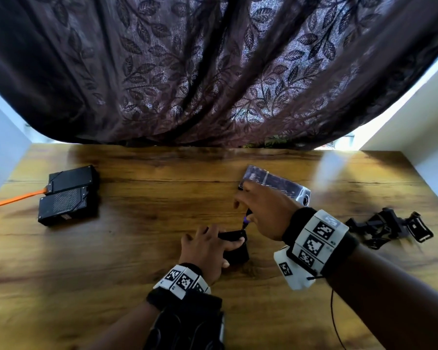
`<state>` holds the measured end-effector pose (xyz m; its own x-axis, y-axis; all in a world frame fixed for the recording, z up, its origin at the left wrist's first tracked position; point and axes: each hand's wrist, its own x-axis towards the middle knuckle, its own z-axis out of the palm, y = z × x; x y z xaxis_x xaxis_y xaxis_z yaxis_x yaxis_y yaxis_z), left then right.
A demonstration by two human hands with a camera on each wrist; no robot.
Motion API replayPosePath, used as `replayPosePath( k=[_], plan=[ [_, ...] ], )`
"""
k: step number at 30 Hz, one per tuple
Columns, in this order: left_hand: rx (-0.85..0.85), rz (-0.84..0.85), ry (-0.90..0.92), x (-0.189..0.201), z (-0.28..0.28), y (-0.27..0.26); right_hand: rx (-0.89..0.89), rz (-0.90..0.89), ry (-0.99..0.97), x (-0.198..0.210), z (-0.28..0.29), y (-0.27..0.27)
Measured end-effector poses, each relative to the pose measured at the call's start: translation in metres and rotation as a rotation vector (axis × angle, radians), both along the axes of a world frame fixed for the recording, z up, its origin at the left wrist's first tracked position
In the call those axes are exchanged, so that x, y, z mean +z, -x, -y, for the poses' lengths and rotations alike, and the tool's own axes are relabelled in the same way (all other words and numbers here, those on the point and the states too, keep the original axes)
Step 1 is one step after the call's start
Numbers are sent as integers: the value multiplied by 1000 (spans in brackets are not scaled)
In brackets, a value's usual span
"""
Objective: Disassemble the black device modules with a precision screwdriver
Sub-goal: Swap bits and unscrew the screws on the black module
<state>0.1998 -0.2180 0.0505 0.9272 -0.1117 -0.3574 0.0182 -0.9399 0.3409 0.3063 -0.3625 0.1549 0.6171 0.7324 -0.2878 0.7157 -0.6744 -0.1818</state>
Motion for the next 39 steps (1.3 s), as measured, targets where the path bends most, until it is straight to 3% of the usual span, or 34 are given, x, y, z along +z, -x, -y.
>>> replayPosePath(
  k=[19, 26, 33, 37, 39],
  plan=[
    [-20, -6, 13, -2, -2, -1, -76, 163, 206, -1, 10, 4],
    [-3, -29, 14, 2, -3, -2, -46, 2, -70, -4, 23, 0],
    [-16, -50, -11, 7, -1, -2, -281, -73, -357, -10, 22, -7],
    [-6, -60, -22, 8, 0, -2, -391, -130, -366, -14, 19, -7],
    [-2, -64, -20, 9, 0, -2, -381, -69, -323, -16, 17, -7]
  ],
)
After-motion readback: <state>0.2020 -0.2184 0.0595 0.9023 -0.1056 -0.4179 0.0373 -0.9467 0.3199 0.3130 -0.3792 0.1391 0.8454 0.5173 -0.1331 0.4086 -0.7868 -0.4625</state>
